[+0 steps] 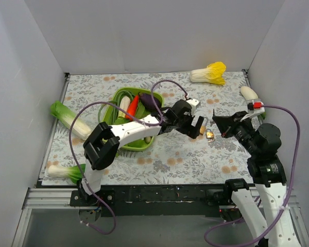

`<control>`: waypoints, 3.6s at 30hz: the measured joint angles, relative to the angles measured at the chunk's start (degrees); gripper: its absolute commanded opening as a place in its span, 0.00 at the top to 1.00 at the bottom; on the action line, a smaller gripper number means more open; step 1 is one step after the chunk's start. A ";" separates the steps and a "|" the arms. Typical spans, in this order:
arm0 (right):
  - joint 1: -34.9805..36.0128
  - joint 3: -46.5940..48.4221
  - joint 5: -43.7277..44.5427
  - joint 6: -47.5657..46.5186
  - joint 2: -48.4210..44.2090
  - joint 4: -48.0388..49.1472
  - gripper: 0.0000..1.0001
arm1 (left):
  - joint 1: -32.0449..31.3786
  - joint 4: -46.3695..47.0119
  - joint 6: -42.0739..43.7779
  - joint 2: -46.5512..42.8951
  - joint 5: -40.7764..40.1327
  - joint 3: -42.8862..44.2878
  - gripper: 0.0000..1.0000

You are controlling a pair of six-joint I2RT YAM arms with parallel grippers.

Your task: Unlock with the key

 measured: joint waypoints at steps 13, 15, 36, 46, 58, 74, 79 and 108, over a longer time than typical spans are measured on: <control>0.02 6.49 6.69 -1.53 -5.66 -5.70 0.99 | -4.37 -8.63 8.92 21.40 -10.91 20.72 0.02; 0.02 6.49 6.69 -1.53 -5.86 -6.10 0.99 | -4.33 -9.70 9.38 22.67 -10.86 21.97 0.02; 0.02 5.70 9.70 -1.53 -9.29 -6.71 0.99 | -3.39 -12.11 8.33 32.06 -11.76 34.25 0.11; 0.02 5.49 9.68 -1.51 -9.29 -6.71 0.99 | -2.36 -10.25 7.26 33.03 -11.50 35.19 0.16; 0.02 4.35 9.62 -1.44 -9.29 -6.71 0.99 | -2.34 -9.66 7.21 34.82 -11.72 37.68 0.20; 0.02 3.65 9.46 -1.42 -9.35 -6.80 0.99 | -2.43 -9.40 4.92 35.67 -13.40 38.84 0.28; 0.02 2.49 9.46 -1.36 -9.44 -7.06 0.99 | -3.04 -9.60 5.60 35.80 -15.50 38.84 0.32; 0.02 -3.04 8.83 -1.44 -10.32 -7.10 0.99 | 0.24 -0.72 -7.37 27.21 -12.92 22.82 1.00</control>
